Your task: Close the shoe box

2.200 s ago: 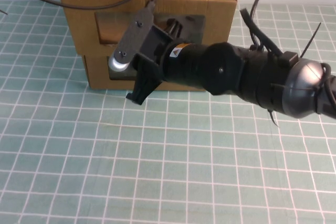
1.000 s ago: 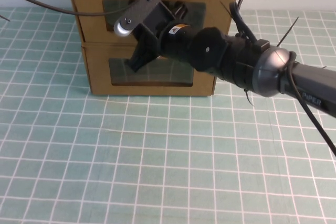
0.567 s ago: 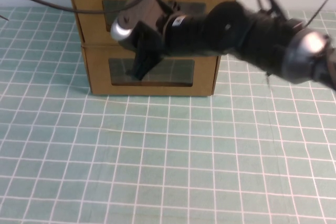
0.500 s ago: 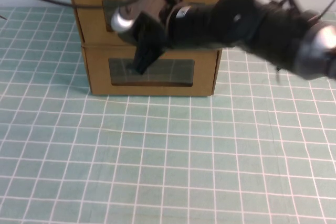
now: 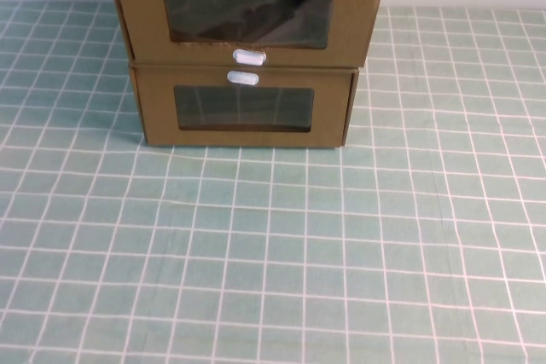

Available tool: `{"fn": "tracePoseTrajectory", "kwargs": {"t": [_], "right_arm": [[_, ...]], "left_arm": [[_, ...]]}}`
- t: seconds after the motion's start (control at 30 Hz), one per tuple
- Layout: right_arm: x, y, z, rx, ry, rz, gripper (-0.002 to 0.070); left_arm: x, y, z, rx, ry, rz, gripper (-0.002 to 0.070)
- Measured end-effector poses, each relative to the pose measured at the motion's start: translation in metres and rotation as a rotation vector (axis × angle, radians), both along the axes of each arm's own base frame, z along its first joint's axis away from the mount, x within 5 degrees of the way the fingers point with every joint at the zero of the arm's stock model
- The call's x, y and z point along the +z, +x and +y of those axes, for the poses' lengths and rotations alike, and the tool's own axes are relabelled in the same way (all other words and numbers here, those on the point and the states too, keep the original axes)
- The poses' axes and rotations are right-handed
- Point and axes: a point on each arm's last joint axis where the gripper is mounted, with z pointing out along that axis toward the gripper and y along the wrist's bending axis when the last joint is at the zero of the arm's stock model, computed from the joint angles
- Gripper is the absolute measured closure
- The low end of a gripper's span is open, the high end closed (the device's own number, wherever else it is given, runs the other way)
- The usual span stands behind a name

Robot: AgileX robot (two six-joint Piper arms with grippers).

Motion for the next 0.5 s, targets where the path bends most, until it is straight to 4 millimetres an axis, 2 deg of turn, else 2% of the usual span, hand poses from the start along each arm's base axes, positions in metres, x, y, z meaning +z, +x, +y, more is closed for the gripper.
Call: {"fn": "tracePoseTrajectory", "kwargs": {"t": [0.13,0.23,0.3,0.37,0.5], "right_arm": [[0.020,-0.003,-0.031,-0.253,-0.093,0.028,0.0690],[0.037,-0.013,-0.054,-0.398,-0.068,0.028,0.0690],[0.051,-0.026,-0.067,-0.446,-0.012,0.027,0.0690],[0.069,-0.049,-0.085,-0.475,0.077,0.007,0.0690],[0.092,-0.089,-0.115,-0.500,0.238,-0.024,0.0690]], "left_arm": [[0.032,-0.048,0.008,0.015,0.025,-0.061,0.0680],[0.048,-0.083,0.015,0.039,0.043,-0.100,0.0680],[0.054,-0.104,0.021,0.073,0.056,-0.118,0.0680],[0.056,-0.127,0.027,0.113,0.075,-0.125,0.0680],[0.047,-0.168,0.037,0.161,0.104,-0.123,0.0680]]}}
